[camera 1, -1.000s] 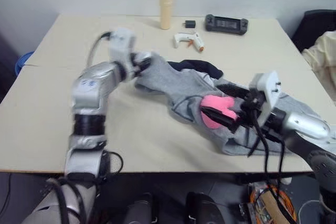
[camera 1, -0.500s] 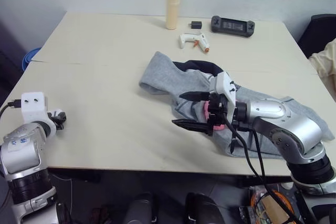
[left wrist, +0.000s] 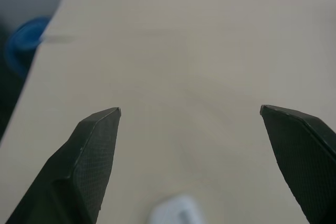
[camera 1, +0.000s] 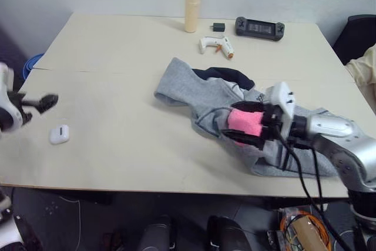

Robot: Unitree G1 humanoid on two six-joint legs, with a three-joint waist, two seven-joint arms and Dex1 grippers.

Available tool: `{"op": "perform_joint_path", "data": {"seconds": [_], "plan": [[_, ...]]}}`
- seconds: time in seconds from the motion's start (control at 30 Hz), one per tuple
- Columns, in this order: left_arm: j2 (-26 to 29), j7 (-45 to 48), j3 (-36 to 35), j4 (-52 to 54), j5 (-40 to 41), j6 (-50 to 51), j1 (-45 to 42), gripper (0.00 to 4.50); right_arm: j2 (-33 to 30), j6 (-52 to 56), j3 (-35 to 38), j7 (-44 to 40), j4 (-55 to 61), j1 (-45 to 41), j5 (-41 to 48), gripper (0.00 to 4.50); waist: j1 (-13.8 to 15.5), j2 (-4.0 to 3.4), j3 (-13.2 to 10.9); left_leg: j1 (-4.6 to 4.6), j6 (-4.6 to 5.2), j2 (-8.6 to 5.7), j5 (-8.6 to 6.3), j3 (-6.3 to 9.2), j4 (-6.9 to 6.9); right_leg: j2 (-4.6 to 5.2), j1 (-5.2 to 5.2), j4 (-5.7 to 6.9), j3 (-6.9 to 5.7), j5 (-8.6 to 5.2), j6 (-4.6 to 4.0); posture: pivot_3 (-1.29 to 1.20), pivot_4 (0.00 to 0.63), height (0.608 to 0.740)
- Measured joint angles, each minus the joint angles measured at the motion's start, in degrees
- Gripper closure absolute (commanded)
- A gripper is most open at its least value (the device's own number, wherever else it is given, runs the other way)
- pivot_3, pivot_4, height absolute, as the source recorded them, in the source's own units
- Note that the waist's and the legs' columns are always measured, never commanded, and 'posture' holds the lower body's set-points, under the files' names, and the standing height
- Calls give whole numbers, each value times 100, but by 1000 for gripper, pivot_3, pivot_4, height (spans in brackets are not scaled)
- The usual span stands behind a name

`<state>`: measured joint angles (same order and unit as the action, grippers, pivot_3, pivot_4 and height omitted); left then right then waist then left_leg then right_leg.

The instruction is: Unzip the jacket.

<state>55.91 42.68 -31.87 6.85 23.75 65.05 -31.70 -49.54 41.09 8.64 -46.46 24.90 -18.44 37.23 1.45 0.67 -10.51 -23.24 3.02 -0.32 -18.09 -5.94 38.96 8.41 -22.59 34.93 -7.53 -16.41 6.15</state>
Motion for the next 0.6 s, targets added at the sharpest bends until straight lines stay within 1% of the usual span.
{"op": "perform_joint_path", "data": {"seconds": [0.07,0.13,0.2,0.27,0.3,0.37,0.47,0.53,0.6], "plan": [[165,772,335,282,500,-199,-117,19,-132,26,319,66,50,333,-54,0,-22,-4,-1,6,-1,1,-1,-11,-5,-2,1,-2,3,0,0,0,150,740],[184,1492,894,647,894,-563,-104,19,-157,23,400,178,121,593,-193,0,-50,-11,-4,15,-2,6,0,-25,-8,-13,2,-1,10,-1,0,0,150,740],[96,1961,1589,944,1023,-896,-92,19,-131,25,355,375,176,748,-351,0,-99,-15,-7,18,-8,15,7,-35,-8,-31,-1,4,15,-1,0,0,150,740],[-55,2377,2358,1260,1083,-1256,-111,19,64,39,294,590,190,779,-417,0,-133,-15,-7,19,-2,24,19,-41,-8,-72,-2,6,20,-1,0,0,150,740],[-211,2561,2768,1348,1083,-1468,-177,19,220,47,249,688,205,771,-417,0,-142,-15,-7,19,7,28,26,-43,-7,-77,-4,8,31,-1,-1,0,150,740],[-475,2727,3393,1280,885,-1894,-388,19,387,54,61,831,224,742,-445,0,-142,-15,-7,19,13,32,36,-45,-7,-85,-9,10,43,-2,-3,0,150,740],[-754,2779,3991,968,358,-2600,-707,19,484,56,-175,946,277,731,-551,0,-131,-17,-8,17,18,31,39,-53,-8,-87,-16,12,50,-3,-4,0,150,740],[-973,2732,4299,580,-124,-3215,-867,19,370,13,-208,935,335,871,-726,0,-116,-17,-8,16,22,29,39,-58,-8,-85,-17,8,53,-2,-4,0,150,740],[-1181,2688,4607,161,-608,-3859,-979,19,16,-104,-94,776,402,1196,-885,0,-55,-20,-10,13,33,25,36,-60,-6,-83,-19,5,53,-2,-3,0,150,740]]}}
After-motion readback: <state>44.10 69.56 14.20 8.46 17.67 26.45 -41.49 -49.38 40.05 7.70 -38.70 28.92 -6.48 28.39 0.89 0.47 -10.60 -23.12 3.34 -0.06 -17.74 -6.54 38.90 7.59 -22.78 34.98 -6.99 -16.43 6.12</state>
